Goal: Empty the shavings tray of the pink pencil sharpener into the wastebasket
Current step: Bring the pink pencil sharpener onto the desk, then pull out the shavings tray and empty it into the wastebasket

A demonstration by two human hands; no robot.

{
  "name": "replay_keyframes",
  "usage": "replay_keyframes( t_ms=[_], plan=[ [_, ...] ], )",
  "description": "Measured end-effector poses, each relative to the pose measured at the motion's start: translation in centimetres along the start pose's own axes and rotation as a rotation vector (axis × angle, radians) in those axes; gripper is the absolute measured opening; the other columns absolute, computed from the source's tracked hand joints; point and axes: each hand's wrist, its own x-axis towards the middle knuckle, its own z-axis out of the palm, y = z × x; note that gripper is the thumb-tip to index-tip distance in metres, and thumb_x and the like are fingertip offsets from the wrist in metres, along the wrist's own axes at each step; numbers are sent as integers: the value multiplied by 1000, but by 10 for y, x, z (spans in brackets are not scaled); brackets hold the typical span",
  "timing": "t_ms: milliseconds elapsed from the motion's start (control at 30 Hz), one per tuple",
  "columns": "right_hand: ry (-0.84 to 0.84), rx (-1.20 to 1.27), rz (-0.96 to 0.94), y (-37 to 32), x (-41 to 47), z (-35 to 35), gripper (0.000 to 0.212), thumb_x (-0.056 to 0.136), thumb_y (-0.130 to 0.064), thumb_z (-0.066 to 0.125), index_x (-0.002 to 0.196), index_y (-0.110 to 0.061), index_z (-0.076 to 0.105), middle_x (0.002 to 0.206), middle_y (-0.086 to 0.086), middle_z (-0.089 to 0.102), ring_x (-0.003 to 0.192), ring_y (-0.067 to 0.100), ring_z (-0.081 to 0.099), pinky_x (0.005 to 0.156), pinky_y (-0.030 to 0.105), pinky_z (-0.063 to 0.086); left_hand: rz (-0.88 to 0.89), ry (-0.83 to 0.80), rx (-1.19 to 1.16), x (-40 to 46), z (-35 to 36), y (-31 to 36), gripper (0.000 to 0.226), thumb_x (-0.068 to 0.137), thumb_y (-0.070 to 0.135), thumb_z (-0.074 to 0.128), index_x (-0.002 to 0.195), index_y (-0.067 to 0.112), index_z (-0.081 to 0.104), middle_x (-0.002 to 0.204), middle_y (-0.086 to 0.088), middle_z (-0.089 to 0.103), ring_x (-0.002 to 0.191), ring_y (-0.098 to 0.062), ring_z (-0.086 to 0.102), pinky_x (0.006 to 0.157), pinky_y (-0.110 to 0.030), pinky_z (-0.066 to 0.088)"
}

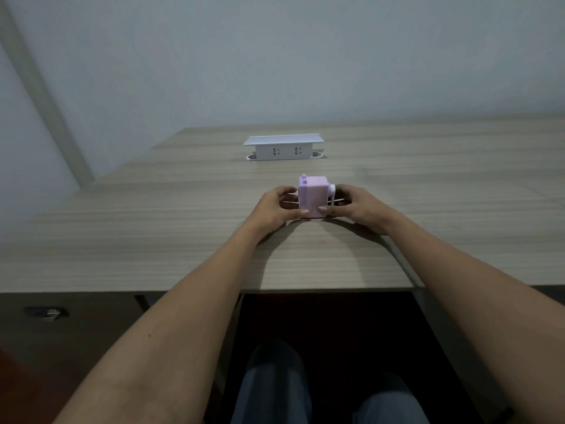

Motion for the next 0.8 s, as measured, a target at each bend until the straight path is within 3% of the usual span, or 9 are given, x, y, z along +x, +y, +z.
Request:
replay_keyframes(
  t_ms=[100, 267, 400, 500, 567, 633, 700, 800],
  plan=[
    [3, -15, 4, -1, -1, 0, 51, 82, -5, 80, 129, -1, 62, 124, 19, 69, 111, 27, 68, 98, 37, 56, -22, 12, -13, -4, -8, 0, 74, 77, -8, 78, 142, -4, 44, 125, -16, 62, 105, -25, 66, 78, -18, 60],
    [22, -31, 23, 1, -2, -1, 54, 79, -8, 83, 128, -2, 63, 120, 15, 72, 112, 26, 69, 94, 31, 57, -46, 65, -18, -14, -34, -8, 74, 75, -4, 82, 141, -1, 48, 128, -16, 63, 104, -23, 68, 74, -16, 59],
    [27, 1, 65, 3, -5, -6, 78, 72, -9, 89, 140, -2, 53, 123, 13, 72, 116, 24, 69, 94, 31, 57, -51, 82, -17, -24, -46, -6, 74, 74, -1, 83, 140, 2, 49, 130, -16, 63, 105, -22, 68, 72, -15, 59],
    [56, -45, 70, 0, -13, -10, 96, 64, -25, 94, 146, -6, 47, 128, 12, 67, 119, 23, 66, 103, 37, 52, -31, 77, -7, -31, -48, -1, 74, 76, 1, 83, 141, 4, 49, 131, -12, 63, 103, -18, 68, 70, -13, 58],
    [85, -72, 65, -2, -19, -12, 93, 68, -24, 92, 147, -7, 46, 130, 12, 64, 120, 22, 63, 97, 30, 53, -17, 76, -1, -37, -49, 2, 71, 78, 2, 81, 141, 5, 48, 129, -9, 62, 100, -12, 67, 70, -12, 58],
    [109, -69, 58, -4, -24, -13, 84, 74, -16, 88, 146, -6, 47, 131, 14, 63, 119, 22, 62, 89, 22, 52, -4, 90, -6, -41, -50, 6, 70, 78, 4, 82, 140, 7, 49, 131, -9, 63, 106, -17, 68, 76, -18, 60],
    [138, -79, 44, -7, -28, -14, 83, 74, -18, 87, 146, -8, 48, 131, 14, 63, 119, 22, 61, 95, 28, 50, 12, 111, -30, -44, -52, 12, 71, 77, 3, 83, 140, 5, 50, 131, -12, 63, 114, -26, 67, 80, -23, 61],
    [189, -77, 4, -13, -35, -18, 83, 73, -25, 88, 146, -12, 50, 132, 10, 63, 124, 22, 59, 107, 40, 48, 46, 116, -58, -48, -51, 22, 70, 75, 1, 83, 139, 3, 52, 129, -14, 65, 115, -28, 67, 80, -20, 61]
  ],
)
